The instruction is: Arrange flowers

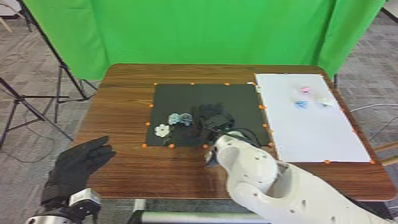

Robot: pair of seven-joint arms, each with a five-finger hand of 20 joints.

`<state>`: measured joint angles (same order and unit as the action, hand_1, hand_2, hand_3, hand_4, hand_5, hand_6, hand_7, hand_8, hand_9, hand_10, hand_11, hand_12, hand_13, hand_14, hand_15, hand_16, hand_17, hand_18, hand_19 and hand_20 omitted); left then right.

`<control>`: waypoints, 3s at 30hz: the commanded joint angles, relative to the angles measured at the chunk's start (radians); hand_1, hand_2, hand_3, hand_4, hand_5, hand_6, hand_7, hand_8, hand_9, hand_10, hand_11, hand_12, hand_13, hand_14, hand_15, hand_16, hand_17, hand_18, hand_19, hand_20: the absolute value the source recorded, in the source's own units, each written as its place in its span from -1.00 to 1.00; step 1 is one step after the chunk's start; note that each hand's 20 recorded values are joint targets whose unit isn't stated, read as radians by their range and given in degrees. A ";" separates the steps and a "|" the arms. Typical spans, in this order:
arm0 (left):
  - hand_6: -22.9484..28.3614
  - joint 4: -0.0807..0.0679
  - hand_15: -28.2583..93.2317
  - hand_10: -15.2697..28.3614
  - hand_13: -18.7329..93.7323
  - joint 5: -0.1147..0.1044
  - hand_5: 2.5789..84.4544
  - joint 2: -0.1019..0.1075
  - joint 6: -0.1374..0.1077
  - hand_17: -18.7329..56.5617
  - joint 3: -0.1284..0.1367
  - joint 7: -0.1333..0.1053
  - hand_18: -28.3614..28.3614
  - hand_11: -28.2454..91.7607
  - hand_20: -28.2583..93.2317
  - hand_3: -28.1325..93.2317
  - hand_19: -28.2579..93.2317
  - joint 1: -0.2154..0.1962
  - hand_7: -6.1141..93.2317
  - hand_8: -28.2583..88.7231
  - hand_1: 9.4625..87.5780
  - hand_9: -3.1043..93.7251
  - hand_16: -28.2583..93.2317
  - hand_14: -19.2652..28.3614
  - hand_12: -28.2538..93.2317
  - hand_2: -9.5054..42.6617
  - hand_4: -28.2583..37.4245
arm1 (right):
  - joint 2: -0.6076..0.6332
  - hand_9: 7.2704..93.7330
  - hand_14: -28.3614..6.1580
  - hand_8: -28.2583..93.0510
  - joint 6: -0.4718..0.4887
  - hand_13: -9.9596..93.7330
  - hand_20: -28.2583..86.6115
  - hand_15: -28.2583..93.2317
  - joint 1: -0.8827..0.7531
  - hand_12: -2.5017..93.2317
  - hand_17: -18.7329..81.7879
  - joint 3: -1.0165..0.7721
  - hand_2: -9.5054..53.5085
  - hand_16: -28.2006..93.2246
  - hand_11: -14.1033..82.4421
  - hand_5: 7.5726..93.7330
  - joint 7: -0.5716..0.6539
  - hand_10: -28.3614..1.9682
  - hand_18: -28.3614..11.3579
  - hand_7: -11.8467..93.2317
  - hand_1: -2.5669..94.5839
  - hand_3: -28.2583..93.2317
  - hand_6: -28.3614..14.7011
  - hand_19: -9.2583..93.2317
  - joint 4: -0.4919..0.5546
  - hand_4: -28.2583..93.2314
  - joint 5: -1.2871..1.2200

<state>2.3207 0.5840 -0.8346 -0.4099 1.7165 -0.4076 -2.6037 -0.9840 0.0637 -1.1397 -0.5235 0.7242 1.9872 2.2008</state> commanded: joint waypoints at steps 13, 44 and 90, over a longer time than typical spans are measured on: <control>0.53 -0.019 0.53 0.79 -0.10 -0.009 0.19 0.015 0.026 -0.76 -0.058 -0.015 0.77 0.16 -0.34 0.78 0.46 0.088 -0.57 -0.68 -0.51 -0.04 -0.79 1.00 -0.40 -0.34 -0.61 | 0.249 -0.25 -0.89 -0.73 0.112 -0.25 0.04 0.70 0.141 -0.58 -0.44 -0.315 -0.87 -0.37 -0.17 -0.16 0.000 -0.94 -1.00 -0.44 -0.40 0.87 -0.19 0.45 -0.362 -0.97 -0.032; 0.53 -0.042 0.53 0.79 -0.10 -0.025 0.18 0.027 0.046 -0.76 -0.100 -0.026 0.77 0.16 -0.34 0.78 0.46 0.142 -0.57 -0.68 -0.52 -0.05 -0.79 1.00 -0.40 -0.35 -0.62 | 0.177 -0.15 -0.73 -0.74 0.183 -0.14 -0.08 0.68 0.016 -0.59 -0.39 -0.429 -0.89 -0.36 -0.21 -0.12 0.032 -0.62 -1.00 -0.43 -0.36 0.89 -0.09 0.58 -0.495 -0.99 0.006; 0.53 -0.027 0.53 0.79 -0.10 -0.024 0.18 0.004 0.035 -0.76 -0.076 -0.024 0.77 0.16 -0.34 0.78 0.46 0.102 -0.57 -0.68 -0.51 -0.05 -0.79 1.00 -0.40 -0.34 -0.62 | 0.034 0.87 0.28 -0.54 -0.178 0.53 -0.21 0.52 0.130 -0.37 -0.14 -0.148 -0.96 -0.07 -0.27 0.73 -0.209 0.34 -0.63 -0.34 0.09 0.70 0.46 0.77 -0.416 -1.00 0.170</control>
<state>2.2856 0.5722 -0.8496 -0.3610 1.6424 -0.4181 -2.4914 -0.8204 -0.1698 -1.0766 -0.7010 0.5832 1.5097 2.3585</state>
